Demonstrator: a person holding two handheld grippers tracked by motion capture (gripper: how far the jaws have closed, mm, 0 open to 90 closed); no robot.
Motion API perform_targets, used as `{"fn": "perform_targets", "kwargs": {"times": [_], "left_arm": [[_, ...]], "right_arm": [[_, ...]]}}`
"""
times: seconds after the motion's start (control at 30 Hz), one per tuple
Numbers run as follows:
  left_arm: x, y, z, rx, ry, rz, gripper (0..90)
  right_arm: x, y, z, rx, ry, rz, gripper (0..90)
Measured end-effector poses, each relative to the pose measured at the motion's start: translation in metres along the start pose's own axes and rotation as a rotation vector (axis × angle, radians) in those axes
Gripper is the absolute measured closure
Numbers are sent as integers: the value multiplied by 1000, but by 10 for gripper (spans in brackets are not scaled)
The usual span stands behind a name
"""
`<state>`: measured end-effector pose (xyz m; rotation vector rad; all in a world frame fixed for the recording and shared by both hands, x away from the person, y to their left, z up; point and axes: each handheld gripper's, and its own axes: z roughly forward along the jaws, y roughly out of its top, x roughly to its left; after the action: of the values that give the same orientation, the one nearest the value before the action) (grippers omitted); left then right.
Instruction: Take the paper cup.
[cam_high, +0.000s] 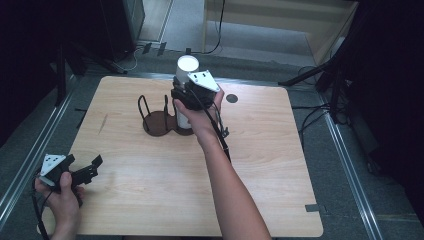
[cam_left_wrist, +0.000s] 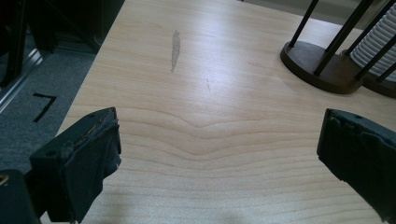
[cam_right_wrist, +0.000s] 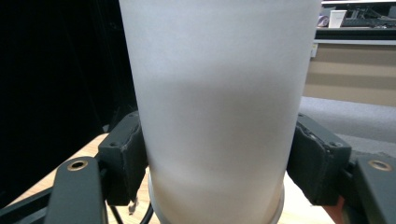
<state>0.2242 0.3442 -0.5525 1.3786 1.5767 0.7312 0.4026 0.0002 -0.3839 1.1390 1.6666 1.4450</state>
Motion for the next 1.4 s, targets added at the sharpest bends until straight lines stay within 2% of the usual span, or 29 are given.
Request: {"fn": "perform_targets", "kwargs": {"times": [0.47,0.7,0.83,0.97,1.07,1.1,1.2,1.4], "left_arm": [[-1,0,1,5,-8,9,0],[-1,1,1,10,-2,12,0],[-1,1,1,10,-1,9,0],[-2,0,1,7,2,12,0],[-2,1,1,9,2,16,0],[-2,1,1,9,2,16,0],[-2,0,1,10,2,19,0],[-3,0,1,9,3,19,0]], "right_arm": [[-5,17,-30,-37,36,4,283],[-14,14,-47,-33,43,-4,282],[-28,5,-60,-2,45,-5,280],[-37,-1,-70,5,45,-2,280],[-51,-11,-81,9,29,-1,280],[-51,-11,-81,9,29,-1,280],[-65,-21,-91,11,11,14,279],[-84,-37,-103,24,-16,37,280]]}}
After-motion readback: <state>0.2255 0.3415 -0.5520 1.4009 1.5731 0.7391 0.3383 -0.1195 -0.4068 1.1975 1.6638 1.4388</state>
